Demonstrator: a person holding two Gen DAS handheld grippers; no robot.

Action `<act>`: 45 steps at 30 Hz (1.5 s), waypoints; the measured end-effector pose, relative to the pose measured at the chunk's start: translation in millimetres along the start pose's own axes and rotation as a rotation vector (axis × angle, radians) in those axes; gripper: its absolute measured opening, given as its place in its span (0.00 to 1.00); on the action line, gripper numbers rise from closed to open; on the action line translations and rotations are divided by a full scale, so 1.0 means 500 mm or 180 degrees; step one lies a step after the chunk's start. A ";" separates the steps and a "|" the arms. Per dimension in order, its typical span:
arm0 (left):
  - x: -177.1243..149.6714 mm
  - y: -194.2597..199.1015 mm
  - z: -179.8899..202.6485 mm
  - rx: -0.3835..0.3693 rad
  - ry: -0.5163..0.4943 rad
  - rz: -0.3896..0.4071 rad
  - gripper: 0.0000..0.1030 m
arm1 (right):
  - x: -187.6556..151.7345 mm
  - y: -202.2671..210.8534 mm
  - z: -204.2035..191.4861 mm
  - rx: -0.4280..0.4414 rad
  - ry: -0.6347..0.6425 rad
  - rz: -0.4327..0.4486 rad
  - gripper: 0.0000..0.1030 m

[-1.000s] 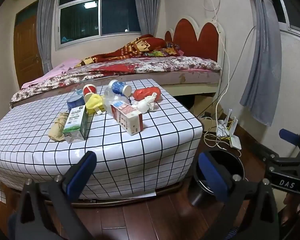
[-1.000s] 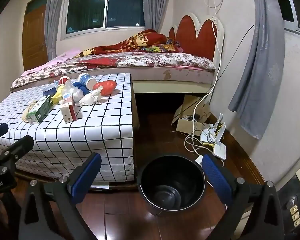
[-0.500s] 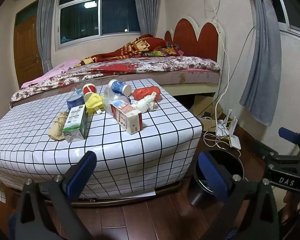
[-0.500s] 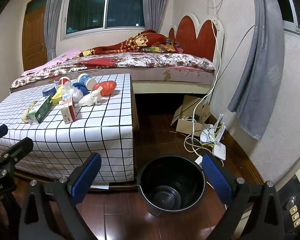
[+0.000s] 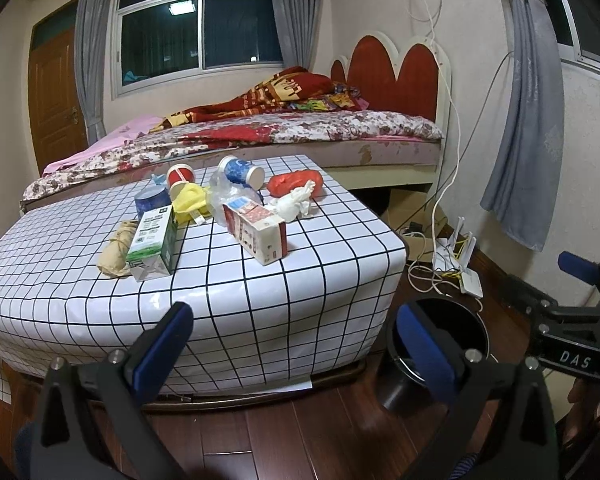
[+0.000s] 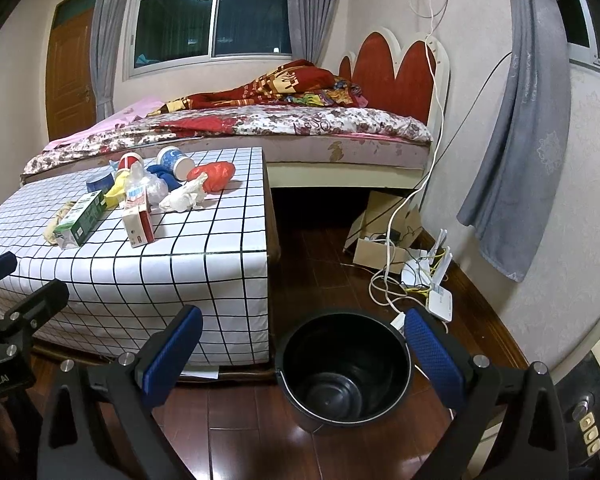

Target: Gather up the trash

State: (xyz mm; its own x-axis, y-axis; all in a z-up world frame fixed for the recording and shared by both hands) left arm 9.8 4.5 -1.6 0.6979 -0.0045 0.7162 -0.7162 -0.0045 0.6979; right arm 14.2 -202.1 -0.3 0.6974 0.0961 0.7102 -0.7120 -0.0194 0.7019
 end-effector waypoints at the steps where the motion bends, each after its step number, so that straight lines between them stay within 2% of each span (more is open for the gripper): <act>1: 0.000 0.000 0.000 -0.0003 -0.0001 0.0000 0.99 | 0.000 0.000 0.001 0.0003 -0.0003 0.0002 0.99; 45: 0.000 -0.001 0.000 0.0001 0.0002 0.0000 0.99 | -0.001 -0.007 -0.009 -0.0012 0.0038 -0.0020 0.99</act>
State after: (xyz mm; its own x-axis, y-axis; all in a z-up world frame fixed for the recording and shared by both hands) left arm 10.0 4.7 -1.8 0.6978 -0.0037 0.7162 -0.7163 -0.0047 0.6978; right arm 15.7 -197.6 -3.4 0.7010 0.1081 0.7050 -0.7079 -0.0149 0.7062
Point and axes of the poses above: each gripper's, at about its wrist camera, not at the fingertips, and y roughly against the way its jaws point, z to its right, x to its top, the point moved 1 cm from there along -y, roughly the way its jaws point, and after that the axes turned 13 degrees about -z, right-handed, at the moved point
